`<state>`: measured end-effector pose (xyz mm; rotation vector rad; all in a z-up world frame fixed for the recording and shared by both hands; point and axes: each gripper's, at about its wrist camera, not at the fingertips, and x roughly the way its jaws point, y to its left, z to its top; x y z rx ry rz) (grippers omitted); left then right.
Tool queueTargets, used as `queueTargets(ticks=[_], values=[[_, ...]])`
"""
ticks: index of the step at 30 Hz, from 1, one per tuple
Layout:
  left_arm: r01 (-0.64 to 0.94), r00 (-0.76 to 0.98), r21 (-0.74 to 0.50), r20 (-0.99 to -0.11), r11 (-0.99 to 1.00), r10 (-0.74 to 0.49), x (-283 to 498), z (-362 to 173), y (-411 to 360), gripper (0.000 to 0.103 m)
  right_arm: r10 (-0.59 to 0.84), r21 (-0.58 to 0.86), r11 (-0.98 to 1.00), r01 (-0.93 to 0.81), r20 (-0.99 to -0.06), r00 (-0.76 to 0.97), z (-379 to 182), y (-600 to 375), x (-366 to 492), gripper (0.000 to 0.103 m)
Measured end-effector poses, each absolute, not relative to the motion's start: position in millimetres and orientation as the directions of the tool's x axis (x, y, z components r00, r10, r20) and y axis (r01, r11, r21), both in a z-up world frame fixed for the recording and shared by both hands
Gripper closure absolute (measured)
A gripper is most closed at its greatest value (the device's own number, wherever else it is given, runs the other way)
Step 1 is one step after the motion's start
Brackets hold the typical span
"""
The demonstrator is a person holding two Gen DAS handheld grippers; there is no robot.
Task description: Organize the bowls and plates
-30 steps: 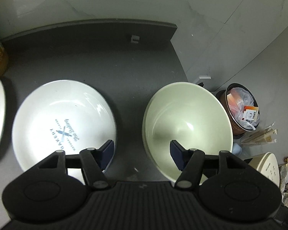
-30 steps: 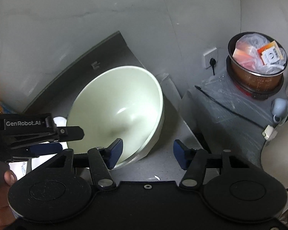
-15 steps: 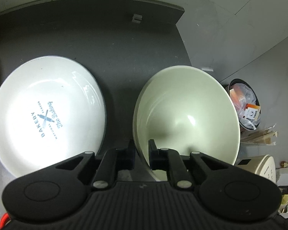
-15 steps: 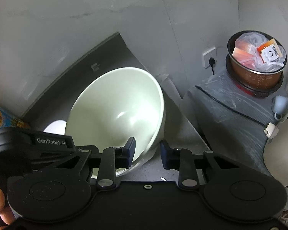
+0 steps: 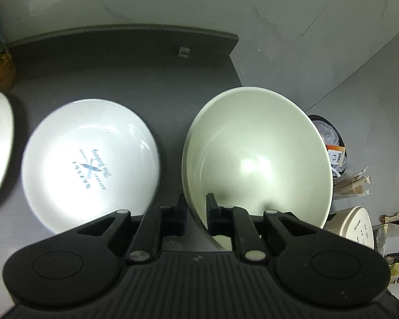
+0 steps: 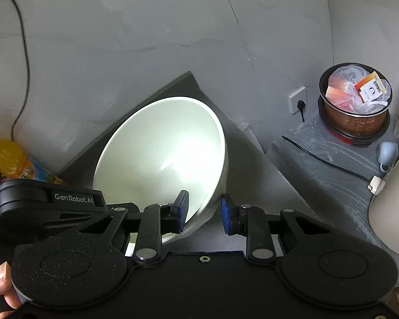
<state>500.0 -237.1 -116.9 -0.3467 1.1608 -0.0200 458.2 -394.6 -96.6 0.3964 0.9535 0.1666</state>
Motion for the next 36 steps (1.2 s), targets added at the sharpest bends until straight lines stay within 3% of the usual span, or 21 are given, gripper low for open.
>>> queueTargets(ticks=[15,36], values=[[-0.106,0.446,-0.283,-0.87,0.953,-0.209,454,-78,-199,0.09,0.275,0.394,0.918,0.053,-0.724,0.632,-60,-362,402,0.079],[-0.04,0.415,-0.301,-0.873,0.953,-0.258,388,-74,-144,0.087,0.216,0.358,0.927,0.114,-0.756,0.617,-61,-320,337,0.079]])
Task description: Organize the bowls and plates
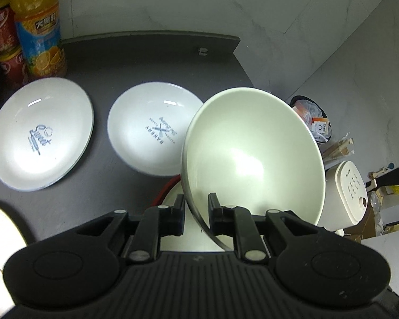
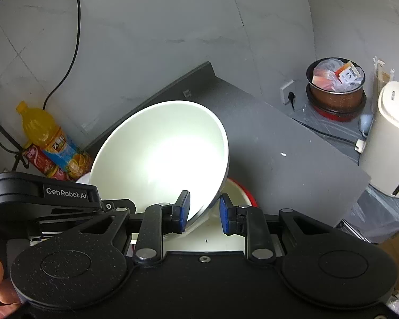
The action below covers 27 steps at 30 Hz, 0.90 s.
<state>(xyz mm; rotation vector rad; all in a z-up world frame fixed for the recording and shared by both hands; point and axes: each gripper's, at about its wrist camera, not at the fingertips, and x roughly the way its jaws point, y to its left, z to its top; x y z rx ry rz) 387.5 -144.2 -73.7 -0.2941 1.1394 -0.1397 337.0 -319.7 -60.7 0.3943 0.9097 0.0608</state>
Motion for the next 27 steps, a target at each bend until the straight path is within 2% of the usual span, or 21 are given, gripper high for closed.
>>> queueTargets(ticks=[23,27], values=[[-0.008,0.349,-0.305,-0.893,0.952,-0.283,357,-96,-131,0.087,0.167,0.3,0.941,0.157,-0.815,0.555,-74,-299,307,0.079],[-0.006,0.327,-0.311,-0.899,0.951,-0.292,355,-104,-128,0.086,0.16,0.296,0.938,0.181,-0.832,0.532,-80,-298,306,0.075]])
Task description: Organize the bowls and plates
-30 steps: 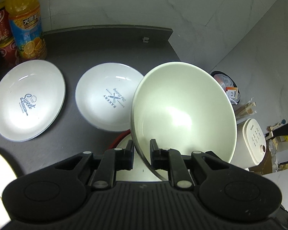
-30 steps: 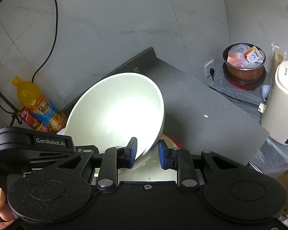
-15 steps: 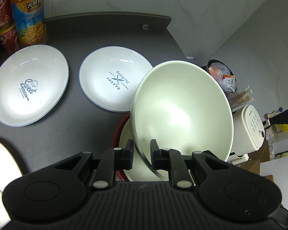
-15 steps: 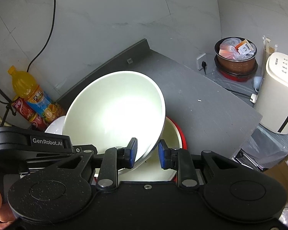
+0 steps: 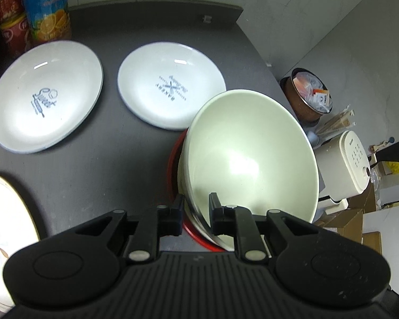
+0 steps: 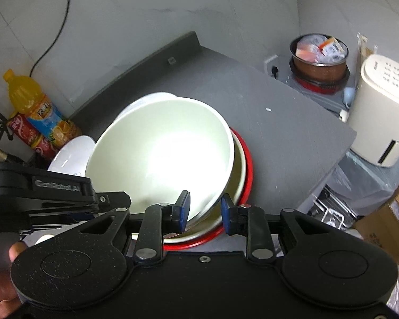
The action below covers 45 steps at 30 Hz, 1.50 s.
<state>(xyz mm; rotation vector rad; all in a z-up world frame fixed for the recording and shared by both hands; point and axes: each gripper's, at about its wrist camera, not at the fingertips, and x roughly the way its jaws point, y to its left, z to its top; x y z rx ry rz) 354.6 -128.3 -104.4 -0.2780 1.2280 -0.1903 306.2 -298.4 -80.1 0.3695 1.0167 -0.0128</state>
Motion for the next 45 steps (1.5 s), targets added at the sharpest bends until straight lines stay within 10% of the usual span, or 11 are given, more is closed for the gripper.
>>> queueTargets(ticks=[14,29,45], values=[[0.039,0.355,-0.298,-0.888,0.954,-0.292,344,-88,-122,0.085,0.13,0.264,0.953,0.15,-0.801,0.585,-50,-294,293,0.044],[-0.018,0.446,-0.21,-0.877,0.978,-0.18,310,-58,-59,0.039,0.205,0.255,0.967,0.01,-0.798,0.567,-37,-265,280,0.037],[-0.141,0.447,-0.175,-0.89,0.974,-0.095,259,-60,9,0.026,0.335,0.293,0.942,-0.163,-0.8,0.498,-38,-216,273,0.019]])
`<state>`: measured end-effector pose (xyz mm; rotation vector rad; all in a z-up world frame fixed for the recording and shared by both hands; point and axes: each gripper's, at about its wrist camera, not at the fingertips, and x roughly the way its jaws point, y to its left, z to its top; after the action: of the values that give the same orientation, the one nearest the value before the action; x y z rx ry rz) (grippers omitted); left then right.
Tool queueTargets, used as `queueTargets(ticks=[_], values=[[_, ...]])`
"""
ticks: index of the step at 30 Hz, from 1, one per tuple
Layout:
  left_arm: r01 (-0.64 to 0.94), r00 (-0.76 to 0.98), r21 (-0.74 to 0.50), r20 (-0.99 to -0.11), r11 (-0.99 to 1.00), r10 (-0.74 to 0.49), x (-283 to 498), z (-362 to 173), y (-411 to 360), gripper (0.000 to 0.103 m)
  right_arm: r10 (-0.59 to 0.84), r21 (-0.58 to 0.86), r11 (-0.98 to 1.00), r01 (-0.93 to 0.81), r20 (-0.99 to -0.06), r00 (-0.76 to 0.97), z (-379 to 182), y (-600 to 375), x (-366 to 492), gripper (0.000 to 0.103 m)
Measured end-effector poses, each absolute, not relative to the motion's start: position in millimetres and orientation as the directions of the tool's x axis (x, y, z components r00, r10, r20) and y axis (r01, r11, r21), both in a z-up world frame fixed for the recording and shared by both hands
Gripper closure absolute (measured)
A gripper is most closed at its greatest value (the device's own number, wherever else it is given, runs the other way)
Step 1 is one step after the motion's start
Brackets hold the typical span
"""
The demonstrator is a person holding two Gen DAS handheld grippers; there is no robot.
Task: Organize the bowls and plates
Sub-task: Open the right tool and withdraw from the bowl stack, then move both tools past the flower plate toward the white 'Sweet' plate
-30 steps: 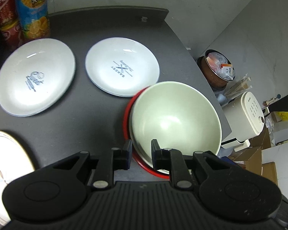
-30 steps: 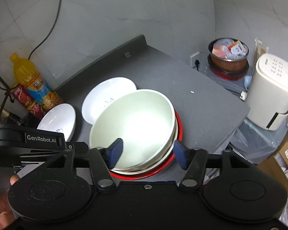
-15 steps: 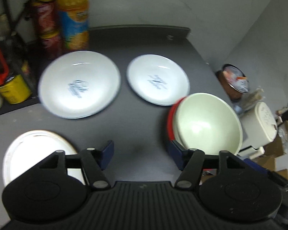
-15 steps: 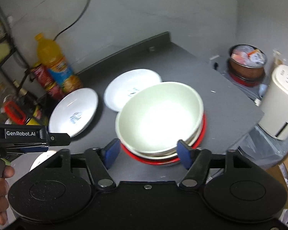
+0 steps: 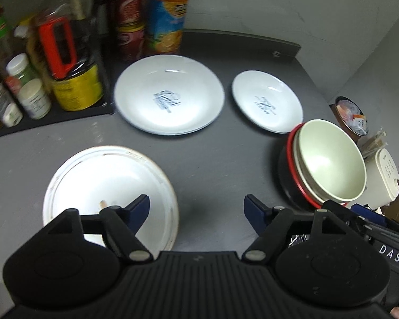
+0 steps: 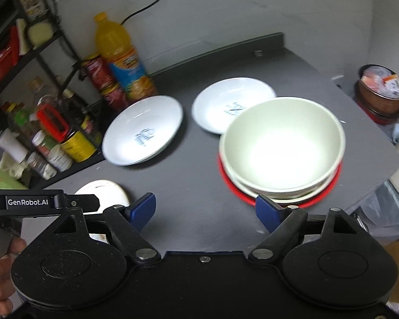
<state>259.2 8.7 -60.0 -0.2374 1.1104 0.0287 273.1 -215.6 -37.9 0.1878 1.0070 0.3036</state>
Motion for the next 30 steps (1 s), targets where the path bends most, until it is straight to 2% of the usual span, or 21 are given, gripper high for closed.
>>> queueTargets(ticks=[11,30], values=[[-0.246,0.443,-0.173,-0.895,0.954,-0.048,228,-62,49,0.025,0.397,0.281,0.909,-0.308,-0.806,0.439,-38,-170,269,0.015],[-0.435,0.403,-0.184,-0.915,0.881,0.007,192,-83,103,0.025,0.408,0.208,0.833,-0.513,-0.857,0.316,-49,-102,283,0.008]])
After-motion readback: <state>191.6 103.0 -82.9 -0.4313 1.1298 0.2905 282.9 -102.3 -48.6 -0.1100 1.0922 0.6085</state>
